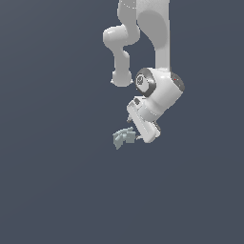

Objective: Pick up the object and move it to a goal position.

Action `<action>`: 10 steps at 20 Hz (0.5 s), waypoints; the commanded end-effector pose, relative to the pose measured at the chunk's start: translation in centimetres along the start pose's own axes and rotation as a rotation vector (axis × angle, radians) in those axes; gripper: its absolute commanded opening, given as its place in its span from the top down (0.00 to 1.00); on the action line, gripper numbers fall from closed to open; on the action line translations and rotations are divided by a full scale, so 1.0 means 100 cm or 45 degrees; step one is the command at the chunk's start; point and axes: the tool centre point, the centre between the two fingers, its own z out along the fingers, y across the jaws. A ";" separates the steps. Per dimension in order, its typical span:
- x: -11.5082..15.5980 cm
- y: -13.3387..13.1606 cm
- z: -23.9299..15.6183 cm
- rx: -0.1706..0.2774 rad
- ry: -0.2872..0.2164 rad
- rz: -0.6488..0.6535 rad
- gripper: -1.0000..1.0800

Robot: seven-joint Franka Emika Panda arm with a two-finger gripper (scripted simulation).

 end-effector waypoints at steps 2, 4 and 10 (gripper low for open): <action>-0.003 0.001 0.001 -0.001 0.034 0.078 0.00; -0.004 0.001 0.001 0.001 0.053 0.122 0.00; -0.008 0.002 0.001 0.009 0.103 0.235 0.00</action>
